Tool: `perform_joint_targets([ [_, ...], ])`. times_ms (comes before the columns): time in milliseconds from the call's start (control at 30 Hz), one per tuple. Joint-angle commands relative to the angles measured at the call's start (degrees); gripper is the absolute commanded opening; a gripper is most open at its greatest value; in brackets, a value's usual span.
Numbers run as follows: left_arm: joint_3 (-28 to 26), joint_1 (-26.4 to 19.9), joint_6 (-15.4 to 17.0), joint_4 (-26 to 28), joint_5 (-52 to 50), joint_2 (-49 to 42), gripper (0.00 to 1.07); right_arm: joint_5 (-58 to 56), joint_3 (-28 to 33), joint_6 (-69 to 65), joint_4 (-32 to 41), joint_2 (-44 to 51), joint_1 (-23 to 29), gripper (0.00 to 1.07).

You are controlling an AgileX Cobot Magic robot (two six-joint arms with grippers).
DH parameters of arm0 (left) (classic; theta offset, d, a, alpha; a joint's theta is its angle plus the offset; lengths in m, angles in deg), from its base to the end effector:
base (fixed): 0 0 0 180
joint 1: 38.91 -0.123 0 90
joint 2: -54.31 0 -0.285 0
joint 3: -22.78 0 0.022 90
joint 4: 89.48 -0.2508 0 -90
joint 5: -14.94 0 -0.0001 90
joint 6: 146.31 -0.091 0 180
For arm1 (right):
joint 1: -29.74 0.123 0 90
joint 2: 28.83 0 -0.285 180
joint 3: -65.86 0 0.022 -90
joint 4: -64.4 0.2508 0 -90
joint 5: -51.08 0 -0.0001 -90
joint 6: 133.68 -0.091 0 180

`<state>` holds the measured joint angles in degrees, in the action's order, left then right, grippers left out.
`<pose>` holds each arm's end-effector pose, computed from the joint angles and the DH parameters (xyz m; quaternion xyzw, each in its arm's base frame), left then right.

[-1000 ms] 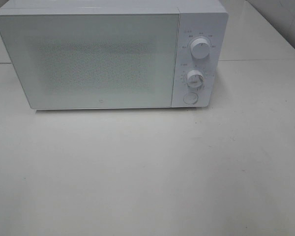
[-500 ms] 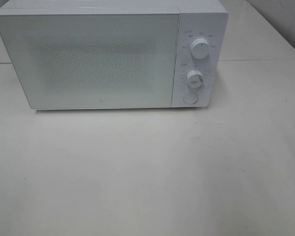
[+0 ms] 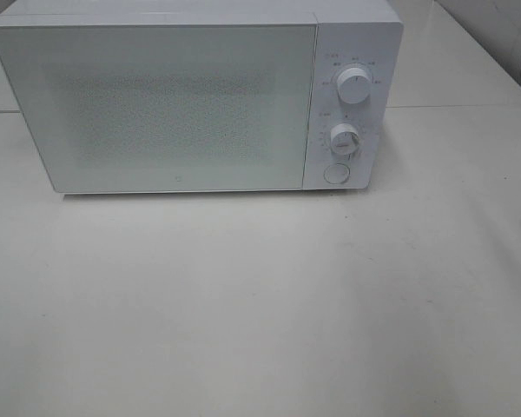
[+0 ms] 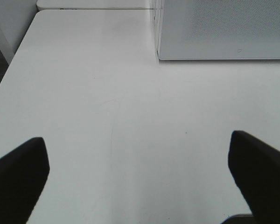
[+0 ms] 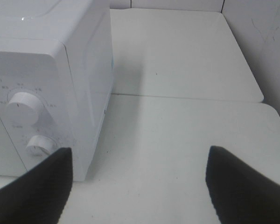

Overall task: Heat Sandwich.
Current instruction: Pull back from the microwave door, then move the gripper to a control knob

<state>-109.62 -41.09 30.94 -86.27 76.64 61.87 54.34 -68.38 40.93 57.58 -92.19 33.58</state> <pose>-0.0080 -0.0048 0.2807 0.0058 0.8516 -0.0054 0.5241 0.2034 0.0143 0.2914 -0.0386 0.7971 0.0154 0.6024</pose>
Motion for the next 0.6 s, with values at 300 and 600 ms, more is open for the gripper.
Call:
perform_joint_targets([
  [300,0.1,-0.1,0.3,0.5,-0.6,-1.5,1.00,27.7,7.2,1.5,3.1,-8.6,-0.2,0.76],
  [600,0.1,-0.1,0.3,0.5,-0.6,-1.5,1.00,41.1,14.0,8.9,13.6,-13.6,-0.2,0.76],
])
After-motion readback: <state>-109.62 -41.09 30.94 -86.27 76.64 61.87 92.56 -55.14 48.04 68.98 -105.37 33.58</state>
